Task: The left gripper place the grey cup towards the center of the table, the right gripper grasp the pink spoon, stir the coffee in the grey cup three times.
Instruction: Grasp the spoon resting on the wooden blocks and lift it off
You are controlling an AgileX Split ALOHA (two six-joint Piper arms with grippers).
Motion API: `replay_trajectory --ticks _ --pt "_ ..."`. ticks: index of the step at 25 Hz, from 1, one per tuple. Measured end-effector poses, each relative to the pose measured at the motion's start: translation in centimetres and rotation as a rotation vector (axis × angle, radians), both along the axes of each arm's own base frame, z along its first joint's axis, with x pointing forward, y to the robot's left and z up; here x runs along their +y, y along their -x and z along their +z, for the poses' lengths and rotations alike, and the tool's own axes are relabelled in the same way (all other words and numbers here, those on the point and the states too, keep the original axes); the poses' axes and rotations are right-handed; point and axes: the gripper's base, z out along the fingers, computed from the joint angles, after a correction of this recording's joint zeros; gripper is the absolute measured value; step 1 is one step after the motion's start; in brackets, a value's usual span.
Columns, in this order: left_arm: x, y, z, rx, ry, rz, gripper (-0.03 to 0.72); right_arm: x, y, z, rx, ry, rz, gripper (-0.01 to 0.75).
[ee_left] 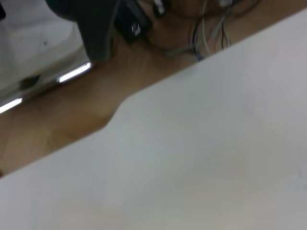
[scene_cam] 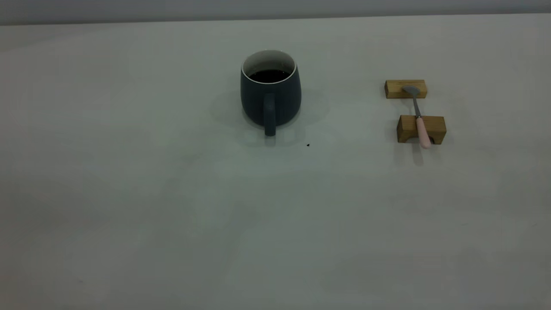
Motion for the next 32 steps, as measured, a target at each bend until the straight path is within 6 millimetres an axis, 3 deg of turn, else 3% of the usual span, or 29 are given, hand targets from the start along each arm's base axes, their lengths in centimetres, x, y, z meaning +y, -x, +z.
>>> replay_trajectory --ticks 8,22,27,32 --pt "1.3 2.5 0.5 -0.174 0.096 0.015 0.567 0.0 0.0 0.0 0.000 0.000 0.000 0.240" --pt "2.0 5.3 0.4 -0.362 0.107 0.427 0.567 0.2 -0.3 0.1 0.009 -0.013 0.013 0.242" --pt "2.0 5.5 0.3 -0.371 0.108 0.437 0.567 1.3 -3.7 1.8 0.043 -0.069 0.112 0.328" --pt "2.0 5.5 0.3 -0.371 0.108 0.437 0.567 2.9 -9.6 2.3 0.100 -0.136 0.254 0.529"
